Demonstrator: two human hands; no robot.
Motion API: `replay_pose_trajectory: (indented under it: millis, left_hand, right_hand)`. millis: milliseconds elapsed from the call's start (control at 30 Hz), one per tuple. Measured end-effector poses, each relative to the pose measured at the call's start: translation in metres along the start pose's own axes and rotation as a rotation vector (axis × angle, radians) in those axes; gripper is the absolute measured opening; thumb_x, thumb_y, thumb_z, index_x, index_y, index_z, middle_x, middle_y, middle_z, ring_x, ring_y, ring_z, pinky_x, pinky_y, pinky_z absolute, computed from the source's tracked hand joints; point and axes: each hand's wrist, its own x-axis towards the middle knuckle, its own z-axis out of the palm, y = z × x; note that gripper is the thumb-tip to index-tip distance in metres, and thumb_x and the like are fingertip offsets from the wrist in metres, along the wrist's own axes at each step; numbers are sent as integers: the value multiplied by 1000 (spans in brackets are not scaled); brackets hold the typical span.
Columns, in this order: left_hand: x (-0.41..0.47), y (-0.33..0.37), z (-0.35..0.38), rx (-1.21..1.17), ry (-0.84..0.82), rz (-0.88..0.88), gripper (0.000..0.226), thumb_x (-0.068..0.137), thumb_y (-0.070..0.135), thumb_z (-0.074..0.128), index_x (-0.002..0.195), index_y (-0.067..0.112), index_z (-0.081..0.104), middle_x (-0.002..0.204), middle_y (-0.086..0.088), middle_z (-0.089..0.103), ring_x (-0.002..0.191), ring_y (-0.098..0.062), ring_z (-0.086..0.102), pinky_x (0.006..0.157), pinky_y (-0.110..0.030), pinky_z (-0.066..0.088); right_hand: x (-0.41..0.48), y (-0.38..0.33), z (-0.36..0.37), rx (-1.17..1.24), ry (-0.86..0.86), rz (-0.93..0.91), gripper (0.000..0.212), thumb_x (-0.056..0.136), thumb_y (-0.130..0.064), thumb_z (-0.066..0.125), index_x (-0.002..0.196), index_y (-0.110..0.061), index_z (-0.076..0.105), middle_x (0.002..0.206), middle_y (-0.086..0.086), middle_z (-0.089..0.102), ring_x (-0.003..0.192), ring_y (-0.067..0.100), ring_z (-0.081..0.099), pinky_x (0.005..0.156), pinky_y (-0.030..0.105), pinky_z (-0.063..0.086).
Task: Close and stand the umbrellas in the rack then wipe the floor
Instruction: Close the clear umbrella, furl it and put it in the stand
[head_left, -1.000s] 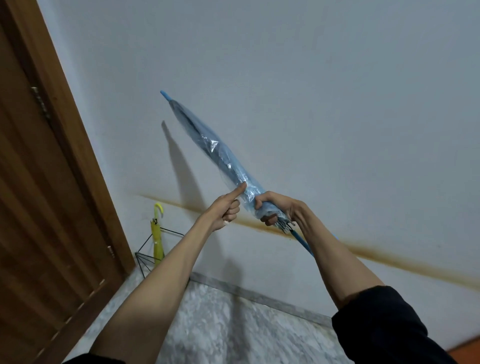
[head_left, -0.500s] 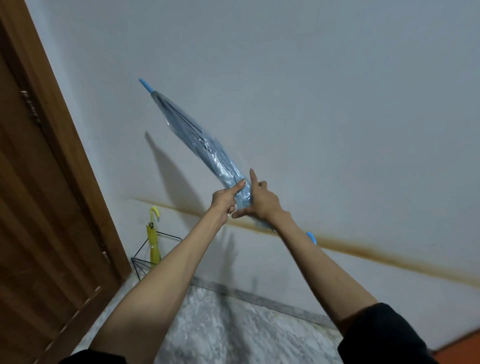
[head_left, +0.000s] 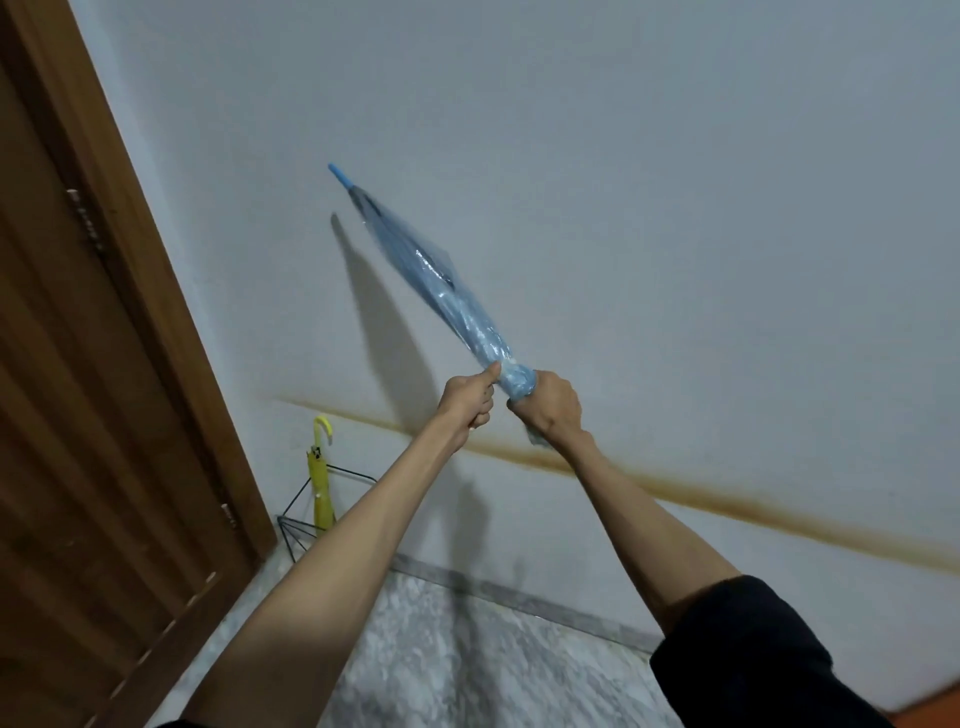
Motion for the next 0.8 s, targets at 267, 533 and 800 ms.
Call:
replay_pose_trajectory:
  millis: [267, 533, 800]
  left_hand:
    - [-3, -1, -6, 3, -45, 47, 44, 93, 36, 61, 62, 23, 33, 46, 8, 20, 39, -8, 15, 35, -19, 13]
    - [6, -5, -17, -125, -212, -42, 37, 88, 38, 67, 64, 25, 42, 45, 10, 16, 38, -6, 12, 36, -20, 8]
    - [19, -13, -4, -114, 38, -55, 33, 83, 38, 72, 65, 21, 50, 44, 8, 25, 38, -7, 16, 38, -22, 11]
  right_hand:
    - [12, -7, -32, 278, -418, 66, 15, 64, -12, 69, 68, -13, 55, 57, 1, 54, 50, 18, 46, 48, 22, 37]
    - [9, -6, -49, 372, -951, 118, 14, 64, -13, 63, 75, -13, 54, 61, 2, 52, 46, 13, 45, 45, 21, 38]
    - [20, -24, -48, -377, -418, -196, 150, 53, -61, 85, 152, -20, -19, 159, 18, 12, 148, 34, 9, 115, 61, 14]
